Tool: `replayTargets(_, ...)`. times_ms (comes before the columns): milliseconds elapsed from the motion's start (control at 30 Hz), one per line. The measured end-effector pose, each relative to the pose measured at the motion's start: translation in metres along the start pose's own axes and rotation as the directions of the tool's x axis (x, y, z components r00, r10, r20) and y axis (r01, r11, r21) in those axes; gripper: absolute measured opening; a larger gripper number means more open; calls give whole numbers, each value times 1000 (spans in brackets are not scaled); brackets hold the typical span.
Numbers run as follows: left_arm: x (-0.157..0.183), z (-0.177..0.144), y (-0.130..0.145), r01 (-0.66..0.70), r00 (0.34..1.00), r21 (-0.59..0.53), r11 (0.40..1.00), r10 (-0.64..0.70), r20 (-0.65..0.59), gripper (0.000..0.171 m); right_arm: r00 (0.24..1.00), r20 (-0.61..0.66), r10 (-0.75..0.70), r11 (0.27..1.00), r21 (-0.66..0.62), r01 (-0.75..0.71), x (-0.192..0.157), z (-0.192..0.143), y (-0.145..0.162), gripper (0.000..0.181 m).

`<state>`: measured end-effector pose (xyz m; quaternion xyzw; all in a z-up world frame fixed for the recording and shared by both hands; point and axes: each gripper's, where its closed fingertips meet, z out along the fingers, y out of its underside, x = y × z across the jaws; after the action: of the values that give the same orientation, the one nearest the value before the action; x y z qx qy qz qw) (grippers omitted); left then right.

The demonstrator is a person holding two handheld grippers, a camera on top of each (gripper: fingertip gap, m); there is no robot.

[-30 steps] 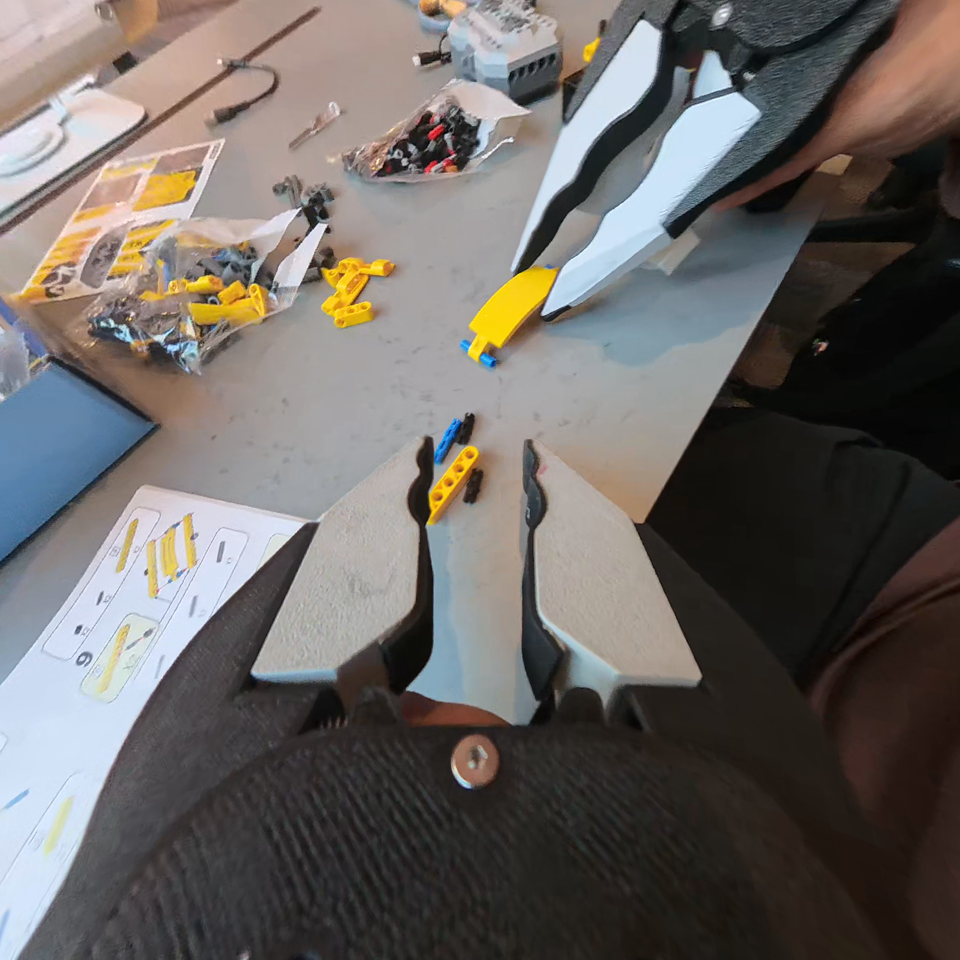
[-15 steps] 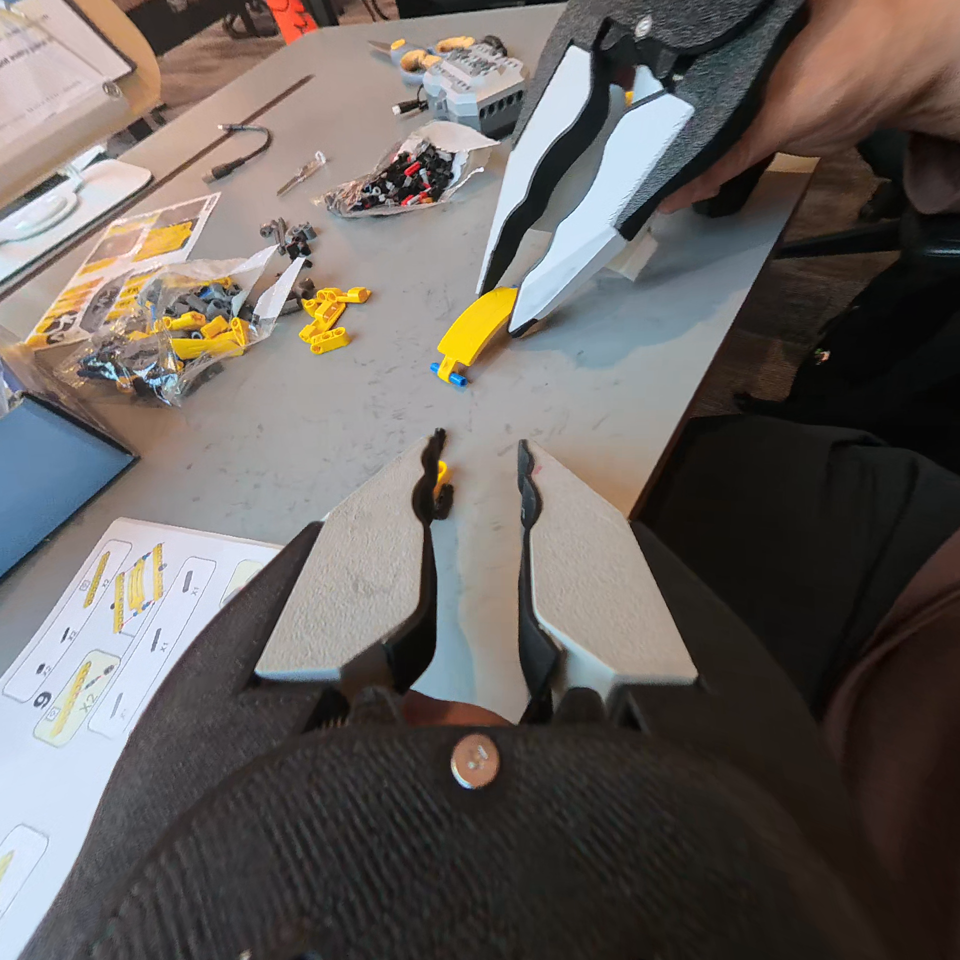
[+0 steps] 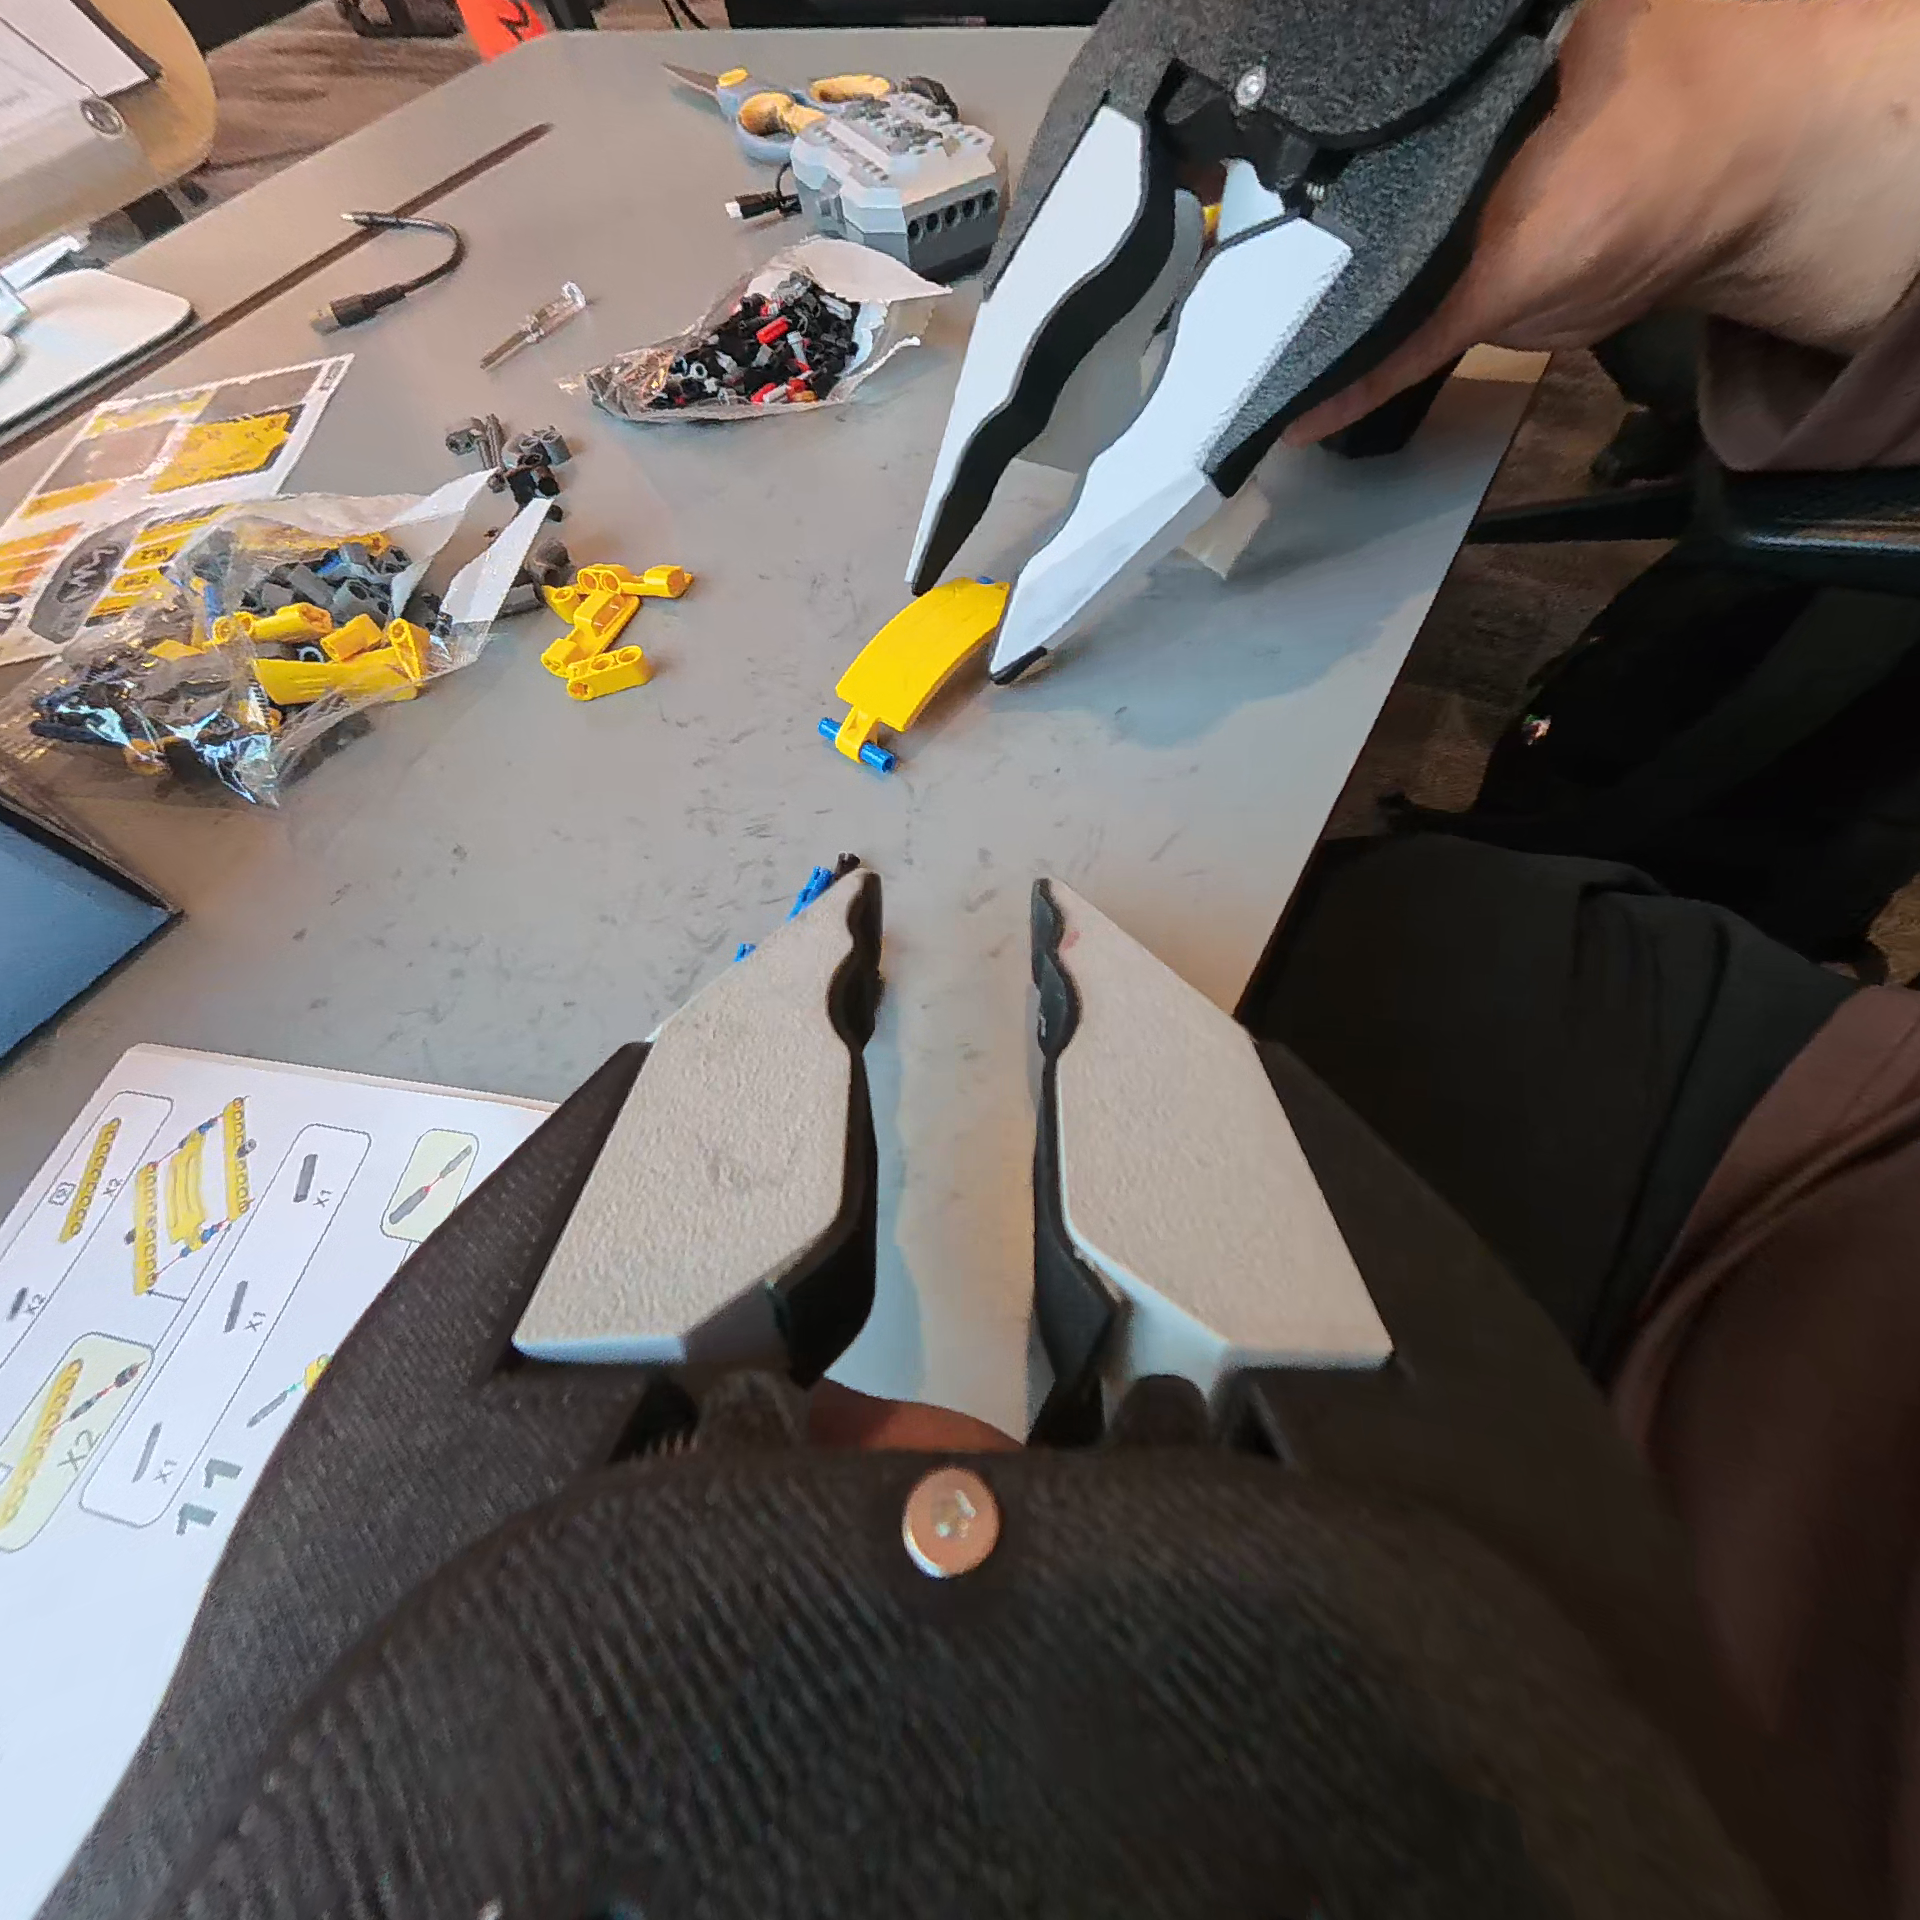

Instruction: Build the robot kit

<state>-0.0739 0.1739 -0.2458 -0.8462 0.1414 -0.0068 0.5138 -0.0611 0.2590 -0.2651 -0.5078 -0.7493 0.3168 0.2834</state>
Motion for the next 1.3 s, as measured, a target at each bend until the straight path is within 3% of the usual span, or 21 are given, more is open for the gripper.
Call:
replayTargets(267, 1, 0, 1, -26, 1000, -5, 1000, 26, 12, 25, 1000, -15, -19, 1000, -1, 19, 0, 0, 0, 26)
replayTargets(1300, 1, 1, 1, -20, 1000, -6, 1000, 20, 4, 25, 999, 21, -24, 1000, 2, 24, 2, -4, 4, 28)
